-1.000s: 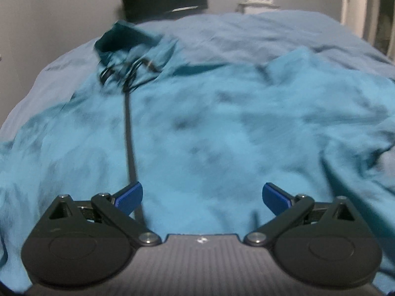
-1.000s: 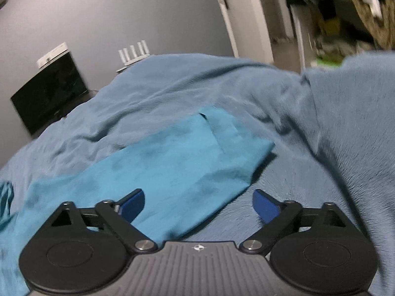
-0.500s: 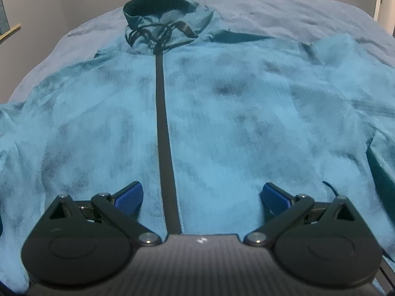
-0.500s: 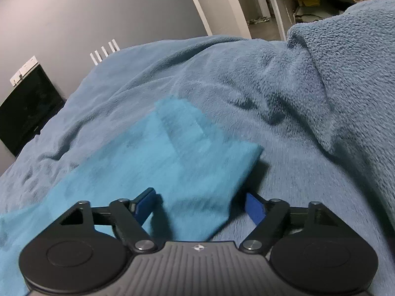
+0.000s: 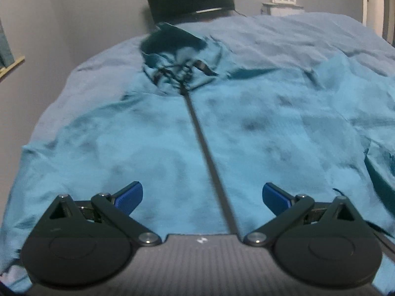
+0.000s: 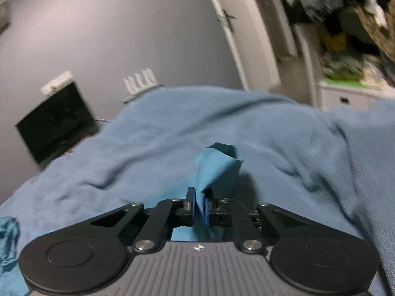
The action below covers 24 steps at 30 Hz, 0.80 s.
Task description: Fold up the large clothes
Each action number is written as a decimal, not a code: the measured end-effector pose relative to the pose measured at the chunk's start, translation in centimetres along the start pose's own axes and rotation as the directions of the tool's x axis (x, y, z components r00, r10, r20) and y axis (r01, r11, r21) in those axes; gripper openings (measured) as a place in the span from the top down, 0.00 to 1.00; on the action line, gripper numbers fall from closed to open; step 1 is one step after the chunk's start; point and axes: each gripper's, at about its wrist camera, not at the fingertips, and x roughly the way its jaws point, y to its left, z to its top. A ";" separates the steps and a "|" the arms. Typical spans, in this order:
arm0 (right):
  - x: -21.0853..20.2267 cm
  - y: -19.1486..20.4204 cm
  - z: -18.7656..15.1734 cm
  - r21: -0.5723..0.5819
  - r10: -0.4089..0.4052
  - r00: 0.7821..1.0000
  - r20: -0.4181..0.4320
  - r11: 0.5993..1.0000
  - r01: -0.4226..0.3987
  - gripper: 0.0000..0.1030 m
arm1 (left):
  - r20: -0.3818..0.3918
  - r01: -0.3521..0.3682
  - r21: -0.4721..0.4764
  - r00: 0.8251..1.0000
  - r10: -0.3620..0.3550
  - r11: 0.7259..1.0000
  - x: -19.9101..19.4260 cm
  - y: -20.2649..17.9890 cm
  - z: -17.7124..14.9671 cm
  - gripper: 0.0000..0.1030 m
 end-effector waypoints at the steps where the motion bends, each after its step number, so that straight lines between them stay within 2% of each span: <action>1: -0.4 1.4 0.4 -0.019 0.022 1.000 0.011 1.000 -0.021 0.93 | 0.006 -0.007 -0.013 1.000 0.007 1.000 -0.5 0.9 -0.1 0.00; 6: -2.7 9.6 1.3 -0.121 0.144 0.989 0.044 0.983 -0.137 0.93 | 0.023 -0.042 -0.110 0.999 0.045 0.993 -1.9 5.4 -0.9 0.00; 13: -5.3 22.4 -0.4 -0.274 0.279 0.960 0.025 0.925 -0.262 0.93 | 0.055 -0.063 -0.253 0.995 0.079 0.965 -2.5 10.8 -2.9 0.00; 18: -7.3 31.5 -3.3 -0.359 0.351 0.936 -0.024 0.871 -0.336 0.93 | 0.081 -0.064 -0.318 0.992 0.094 0.946 -2.4 13.6 -4.2 0.00; 24: -10.1 41.3 -8.3 -0.445 0.419 0.902 -0.107 0.791 -0.421 0.93 | 0.047 -0.119 -0.360 0.988 0.145 0.925 -0.6 16.3 -5.5 0.00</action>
